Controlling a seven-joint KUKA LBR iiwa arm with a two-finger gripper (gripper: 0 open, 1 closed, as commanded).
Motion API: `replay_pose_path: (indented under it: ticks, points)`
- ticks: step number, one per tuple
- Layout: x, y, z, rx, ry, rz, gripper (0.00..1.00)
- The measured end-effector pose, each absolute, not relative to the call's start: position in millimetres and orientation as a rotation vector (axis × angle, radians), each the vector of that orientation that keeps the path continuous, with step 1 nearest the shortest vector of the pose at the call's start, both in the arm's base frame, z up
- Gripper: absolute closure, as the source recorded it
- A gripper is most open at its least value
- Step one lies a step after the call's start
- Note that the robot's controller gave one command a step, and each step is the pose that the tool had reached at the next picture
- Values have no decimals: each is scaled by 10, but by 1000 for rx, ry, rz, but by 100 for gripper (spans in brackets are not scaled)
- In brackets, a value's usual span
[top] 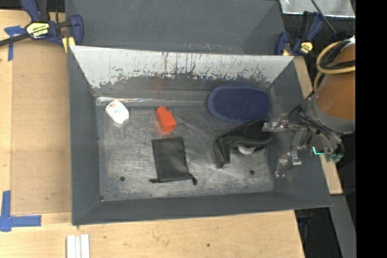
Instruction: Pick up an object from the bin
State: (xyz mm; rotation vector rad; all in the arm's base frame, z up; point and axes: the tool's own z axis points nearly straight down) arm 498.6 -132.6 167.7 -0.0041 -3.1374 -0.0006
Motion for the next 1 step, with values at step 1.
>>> replay_pose_path:
  ticks: [1]
  points:
    - [6184,-1389,922,448,-3078,-8,0]
